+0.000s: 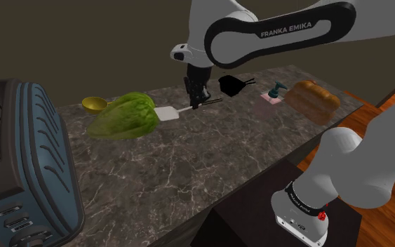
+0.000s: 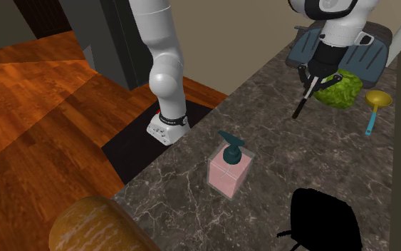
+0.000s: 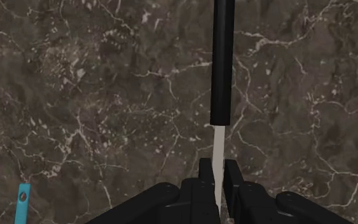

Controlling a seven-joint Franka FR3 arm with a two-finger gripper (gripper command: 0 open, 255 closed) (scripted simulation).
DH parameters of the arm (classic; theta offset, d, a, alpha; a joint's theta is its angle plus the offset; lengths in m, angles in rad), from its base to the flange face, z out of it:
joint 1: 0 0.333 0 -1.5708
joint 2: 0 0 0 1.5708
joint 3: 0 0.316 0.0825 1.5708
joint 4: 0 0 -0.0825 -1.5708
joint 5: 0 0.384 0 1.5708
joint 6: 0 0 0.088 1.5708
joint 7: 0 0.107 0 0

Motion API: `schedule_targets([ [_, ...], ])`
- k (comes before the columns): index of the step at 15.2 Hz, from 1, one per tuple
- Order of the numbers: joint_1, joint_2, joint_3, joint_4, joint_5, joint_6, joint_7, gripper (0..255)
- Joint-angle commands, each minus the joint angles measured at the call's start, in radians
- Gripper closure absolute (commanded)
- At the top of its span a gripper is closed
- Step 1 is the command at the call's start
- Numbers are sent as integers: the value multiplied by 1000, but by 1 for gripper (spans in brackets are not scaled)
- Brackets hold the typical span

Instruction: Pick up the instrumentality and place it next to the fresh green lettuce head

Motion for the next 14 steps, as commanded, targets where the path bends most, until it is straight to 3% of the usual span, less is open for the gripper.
schedule_targets([
  [1,-1,6,-1,-21,0,27,0,255],
  [14,-3,81,-5,-121,2,202,4,255],
])
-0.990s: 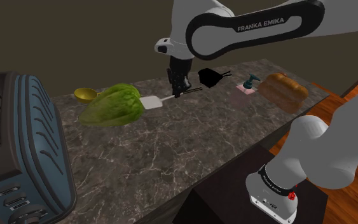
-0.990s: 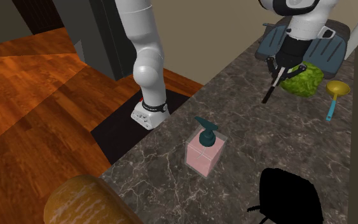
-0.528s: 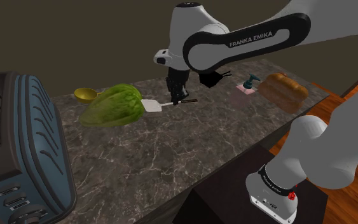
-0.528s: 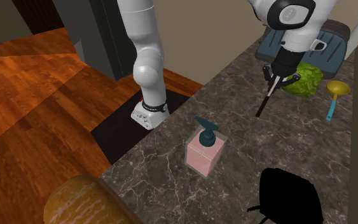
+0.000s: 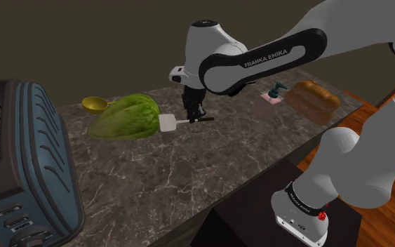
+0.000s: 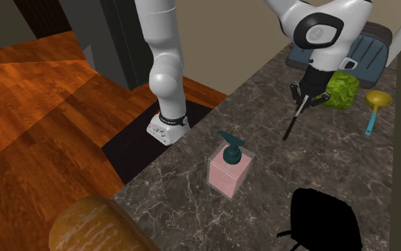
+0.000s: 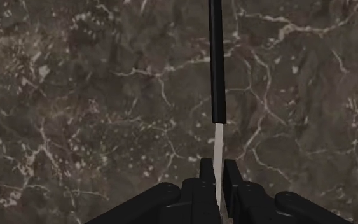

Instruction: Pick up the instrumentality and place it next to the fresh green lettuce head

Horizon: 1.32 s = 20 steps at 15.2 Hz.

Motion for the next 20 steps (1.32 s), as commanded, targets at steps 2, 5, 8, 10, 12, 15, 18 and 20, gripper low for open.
schedule_targets([
  [2,0,23,-1,-22,1,43,1,255],
  [5,-1,41,-1,-35,2,74,2,255],
  [8,-1,41,-1,-35,2,74,2,255],
  [10,-1,41,-1,-35,2,74,2,255],
  [12,-1,41,-1,-35,2,74,2,255],
  [15,-1,42,-1,-35,2,75,2,0],
  [18,-1,41,-1,-35,2,74,2,0],
  [20,1,6,1,-2,1,6,3,0],
])
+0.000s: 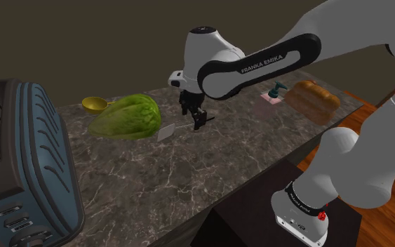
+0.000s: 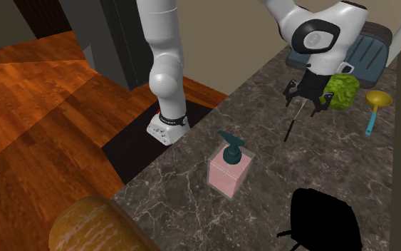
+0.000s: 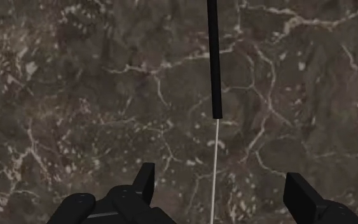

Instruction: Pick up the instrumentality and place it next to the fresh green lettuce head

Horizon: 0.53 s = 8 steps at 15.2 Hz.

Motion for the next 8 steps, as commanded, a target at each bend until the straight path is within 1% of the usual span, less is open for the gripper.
schedule_targets([
  [1,0,-31,1,33,-1,-64,-2,0],
  [2,1,-42,2,49,-1,-91,-1,0],
  [8,1,-42,2,49,-1,-91,-1,0],
])
